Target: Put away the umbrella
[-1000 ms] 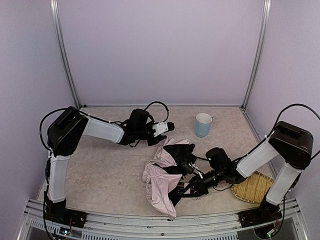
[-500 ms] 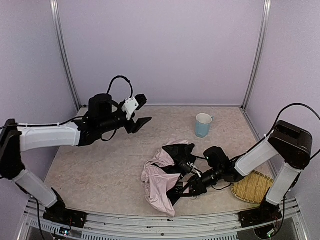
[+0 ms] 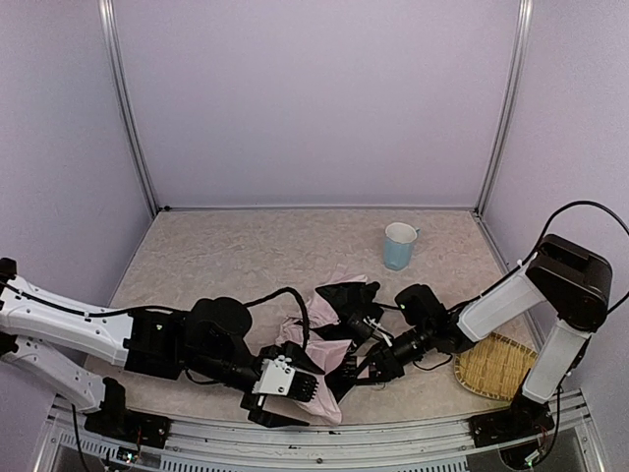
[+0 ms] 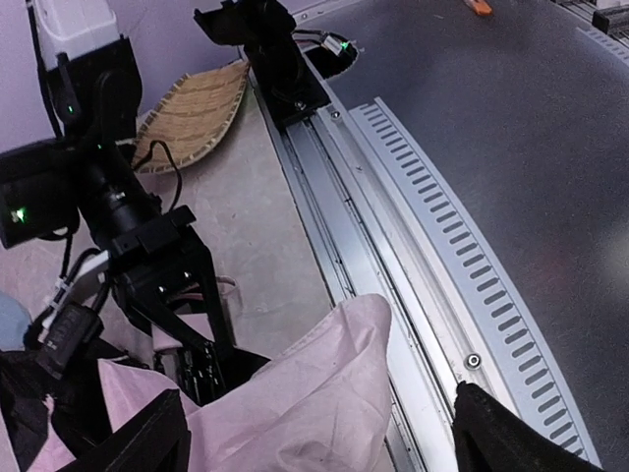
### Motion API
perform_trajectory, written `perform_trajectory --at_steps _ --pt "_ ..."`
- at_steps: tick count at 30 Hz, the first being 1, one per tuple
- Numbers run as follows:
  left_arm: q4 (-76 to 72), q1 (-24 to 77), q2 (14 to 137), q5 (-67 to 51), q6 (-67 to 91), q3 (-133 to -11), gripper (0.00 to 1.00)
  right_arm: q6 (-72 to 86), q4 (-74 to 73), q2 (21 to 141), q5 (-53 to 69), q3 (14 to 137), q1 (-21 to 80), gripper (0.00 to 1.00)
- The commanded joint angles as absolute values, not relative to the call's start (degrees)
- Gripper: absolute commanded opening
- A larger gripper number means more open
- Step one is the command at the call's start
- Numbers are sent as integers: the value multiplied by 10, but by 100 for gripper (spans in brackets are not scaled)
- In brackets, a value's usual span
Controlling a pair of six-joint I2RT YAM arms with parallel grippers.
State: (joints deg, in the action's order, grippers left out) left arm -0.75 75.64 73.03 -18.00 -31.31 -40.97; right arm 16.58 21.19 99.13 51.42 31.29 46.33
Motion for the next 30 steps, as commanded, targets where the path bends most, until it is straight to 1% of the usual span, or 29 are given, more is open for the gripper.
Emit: perform_trajectory --at_steps 1,2,3,4,5,6,8,9,13,16,20,24,27,30 --pt "-28 762 785 -118 -309 -402 91 171 152 1009 511 316 467 0" --pt "-58 761 795 -71 -311 -397 88 169 149 1010 512 320 468 0" --pt "-90 761 801 -49 -316 -392 86 165 144 1011 512 321 468 0" --pt "-118 760 808 -16 -320 -391 80 162 141 1012 513 322 467 0" --pt "-136 754 813 -2 -321 -395 66 161 139 1012 513 322 468 0" --pt "-144 748 817 -2 -321 -403 47 159 138 1012 512 322 468 0" --pt "-150 728 818 -20 -306 -422 2 159 139 1012 512 319 468 0" --pt "-161 711 815 -42 -292 -425 0 159 141 1012 512 317 469 0" --pt "-283 605 812 -170 -197 -400 0 154 148 1020 514 313 477 0" --pt "-320 542 869 -162 -138 -415 0 149 152 1035 521 318 486 0" --pt "-286 501 994 -166 -110 -477 0 150 171 1044 538 315 493 0" --pt "-217 499 1122 -168 -110 -552 0 143 171 1039 537 314 493 0" --pt "-152 494 1182 -154 -102 -589 0 142 166 1036 531 312 493 0" --pt "-118 493 1204 -170 -89 -591 0 151 165 1021 509 311 493 0"
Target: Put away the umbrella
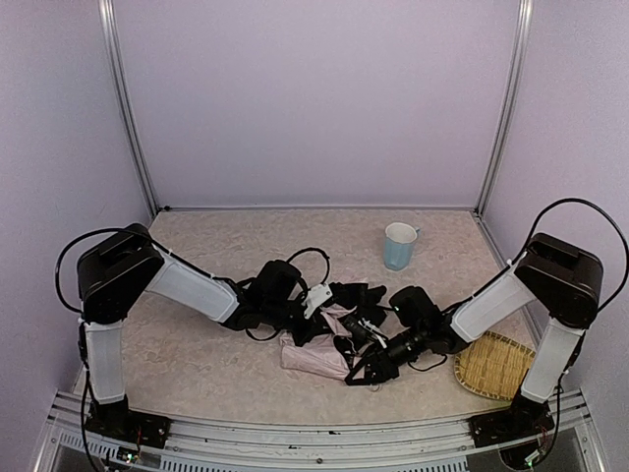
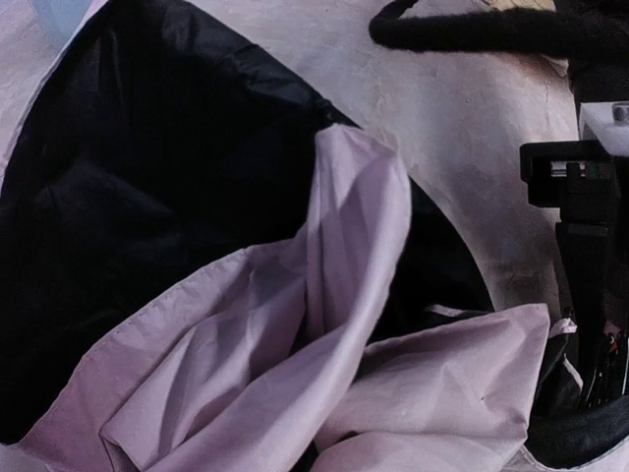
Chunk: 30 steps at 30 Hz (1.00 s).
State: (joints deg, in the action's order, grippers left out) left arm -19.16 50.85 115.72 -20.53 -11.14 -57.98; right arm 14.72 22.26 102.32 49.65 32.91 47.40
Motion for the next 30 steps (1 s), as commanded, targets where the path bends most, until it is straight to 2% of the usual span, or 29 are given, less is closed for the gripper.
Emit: perform_trajectory --at_steps 1,2,3,6,9,14,18,23,30 --pt "-120 492 1206 -182 -82 -582 0 158 165 1011 492 311 493 2" --pt "-127 489 1206 -202 -77 -572 0 168 165 1001 474 311 493 11" --pt "-134 486 1208 -225 -72 -564 0 177 164 986 461 311 493 24" --pt "-141 480 1220 -259 -62 -553 0 203 168 938 415 304 493 41" --pt "-132 479 1233 -272 -58 -557 0 210 124 872 328 305 493 64" --pt "-150 478 1231 -283 -52 -543 0 154 32 754 138 332 511 84" --pt "-155 476 1232 -300 -56 -545 0 21 49 754 39 373 597 92" --pt "-145 472 1238 -321 -65 -552 0 -154 -23 893 -71 472 685 98" --pt "-140 469 1242 -332 -71 -556 0 -215 -68 1035 -134 555 692 95"
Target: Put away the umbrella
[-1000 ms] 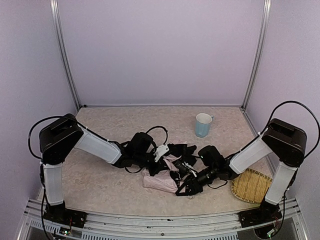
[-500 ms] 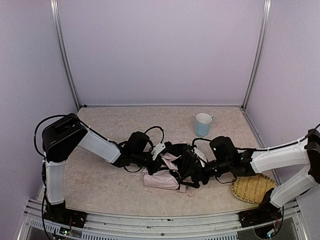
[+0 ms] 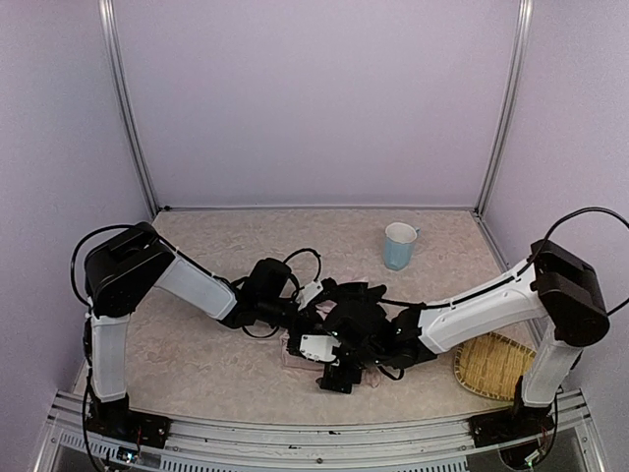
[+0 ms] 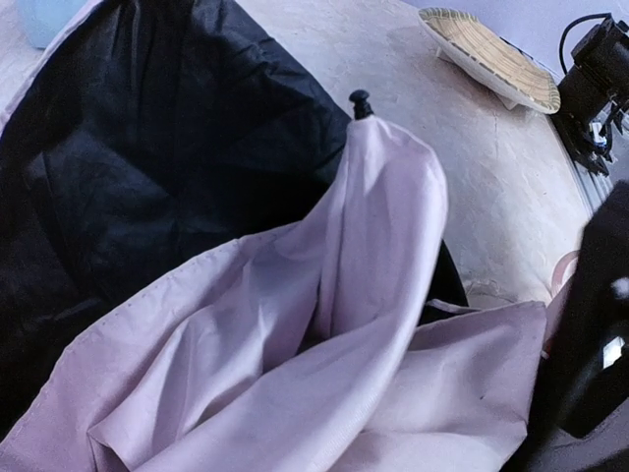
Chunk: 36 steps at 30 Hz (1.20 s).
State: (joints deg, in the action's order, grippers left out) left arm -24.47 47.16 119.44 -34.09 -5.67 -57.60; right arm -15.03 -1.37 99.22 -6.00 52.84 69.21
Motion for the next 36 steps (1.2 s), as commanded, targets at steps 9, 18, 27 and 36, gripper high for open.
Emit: perform_trajectory --at_steps 9,18,27,36 --pt "-135 467 1245 -353 -78 -560 0 -176 -145 1130 -146 582 692 40" --pt "-185 407 1198 -191 -2 -618 48 -145 -147 1075 5 547 698 15" --pt "-187 352 1153 -26 -1 -719 64 -115 -165 1052 148 531 695 6" --pt "-327 440 824 22 -141 -386 57 -72 -154 1048 383 516 611 3"
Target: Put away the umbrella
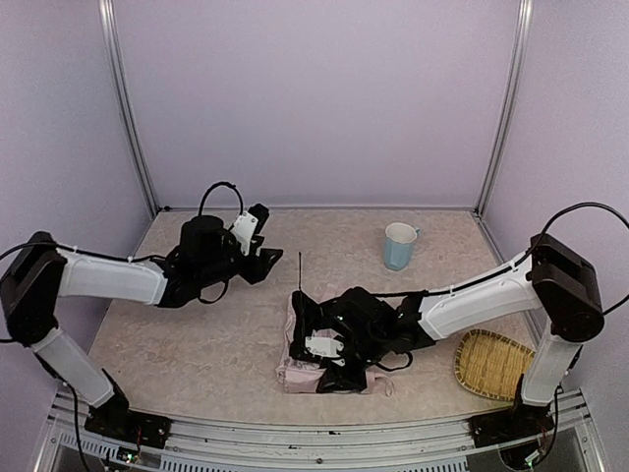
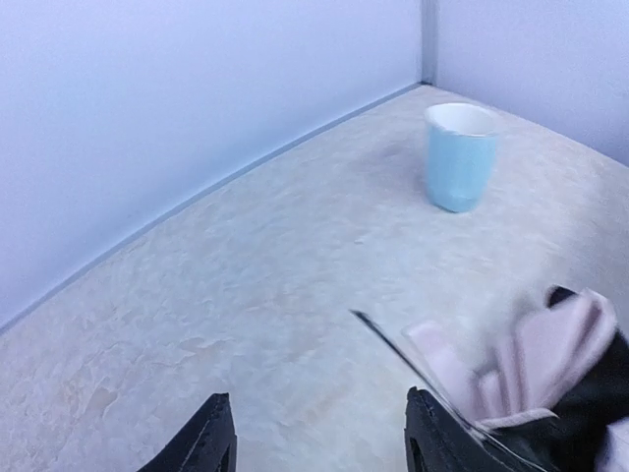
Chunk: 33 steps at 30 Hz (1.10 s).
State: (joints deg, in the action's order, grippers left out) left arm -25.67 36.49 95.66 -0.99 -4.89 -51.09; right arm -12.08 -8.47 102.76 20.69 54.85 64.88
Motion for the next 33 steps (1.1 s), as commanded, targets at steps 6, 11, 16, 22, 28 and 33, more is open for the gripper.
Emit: perform_trajectory --at_steps 6,11,16,22,28,33 --pt "-329 618 644 -38 -237 -214 51 -86 -204 1129 518 562 558 1" --pt "-268 712 656 -7 -296 -201 62 -104 -246 1199 572 602 530 1" --pt "-236 729 761 41 -361 -247 71 -102 -258 1241 582 627 515 2" --pt "-288 727 877 48 -385 -279 73 -98 -251 1253 585 637 509 2" --pt "-299 724 965 88 -396 -307 68 -101 -252 1248 593 646 509 5" --pt "-239 716 1011 109 -362 -345 49 -97 -231 1220 599 631 506 19"
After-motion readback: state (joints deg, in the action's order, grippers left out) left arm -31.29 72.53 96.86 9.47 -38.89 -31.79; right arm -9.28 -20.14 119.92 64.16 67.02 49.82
